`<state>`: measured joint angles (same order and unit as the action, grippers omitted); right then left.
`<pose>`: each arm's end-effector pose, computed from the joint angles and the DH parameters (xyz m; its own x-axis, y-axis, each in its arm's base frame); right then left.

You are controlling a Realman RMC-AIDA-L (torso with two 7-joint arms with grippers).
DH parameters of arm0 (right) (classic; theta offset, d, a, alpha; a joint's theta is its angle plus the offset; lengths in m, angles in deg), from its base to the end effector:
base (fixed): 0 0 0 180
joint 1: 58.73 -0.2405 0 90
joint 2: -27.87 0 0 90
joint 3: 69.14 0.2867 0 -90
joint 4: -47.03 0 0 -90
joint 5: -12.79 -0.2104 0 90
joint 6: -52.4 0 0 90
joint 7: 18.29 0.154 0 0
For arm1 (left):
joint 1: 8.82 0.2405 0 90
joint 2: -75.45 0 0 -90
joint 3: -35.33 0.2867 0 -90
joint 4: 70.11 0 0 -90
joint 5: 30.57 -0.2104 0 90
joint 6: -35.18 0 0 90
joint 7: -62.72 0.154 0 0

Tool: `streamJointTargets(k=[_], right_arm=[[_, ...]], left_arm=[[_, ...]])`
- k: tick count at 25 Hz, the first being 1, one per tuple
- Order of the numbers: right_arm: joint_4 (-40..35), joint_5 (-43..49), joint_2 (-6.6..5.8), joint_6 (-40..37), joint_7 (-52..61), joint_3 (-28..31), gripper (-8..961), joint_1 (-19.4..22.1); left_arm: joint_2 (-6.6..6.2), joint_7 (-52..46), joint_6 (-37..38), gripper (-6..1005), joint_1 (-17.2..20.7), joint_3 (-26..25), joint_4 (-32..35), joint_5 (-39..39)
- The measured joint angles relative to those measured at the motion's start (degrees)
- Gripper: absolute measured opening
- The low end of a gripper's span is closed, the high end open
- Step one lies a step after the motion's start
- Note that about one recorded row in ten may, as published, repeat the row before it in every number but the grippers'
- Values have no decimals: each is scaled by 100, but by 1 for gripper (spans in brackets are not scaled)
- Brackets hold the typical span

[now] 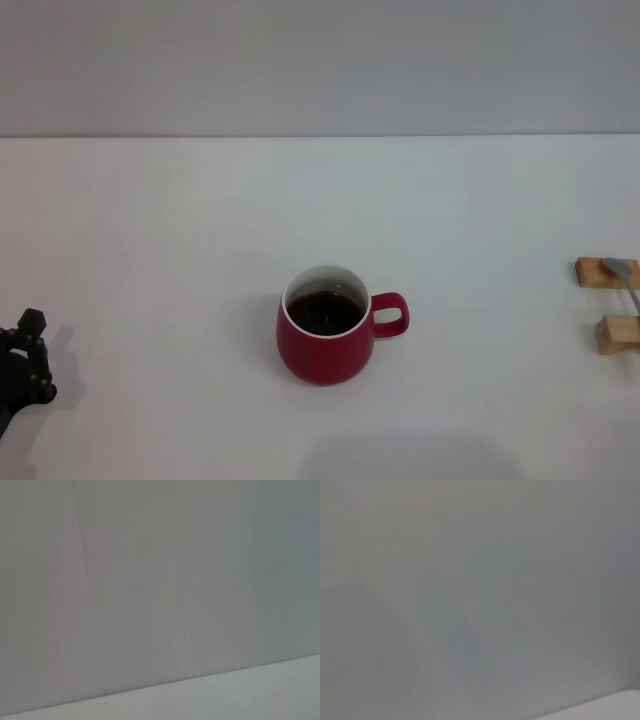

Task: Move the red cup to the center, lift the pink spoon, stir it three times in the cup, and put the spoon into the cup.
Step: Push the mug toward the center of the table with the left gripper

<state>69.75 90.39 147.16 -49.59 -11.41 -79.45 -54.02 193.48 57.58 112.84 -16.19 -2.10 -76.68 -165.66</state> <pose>0.3828 0.1067 -0.0429 0.5341 0.1008 -0.8394 -0.8447 0.1027 -0.5252 -0.4113 0.2202 -0.0388 0.8052 0.0520 0.5907 0.5879 -0.1998 -0.7838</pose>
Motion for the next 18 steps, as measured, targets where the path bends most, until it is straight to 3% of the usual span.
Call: streamJointTargets(k=[18], right_arm=[[-346, -52, 0, 1046, 246, 114, 709, -598]], left_arm=[[0, -2, -14, -2, -121, -9, -2, -4]])
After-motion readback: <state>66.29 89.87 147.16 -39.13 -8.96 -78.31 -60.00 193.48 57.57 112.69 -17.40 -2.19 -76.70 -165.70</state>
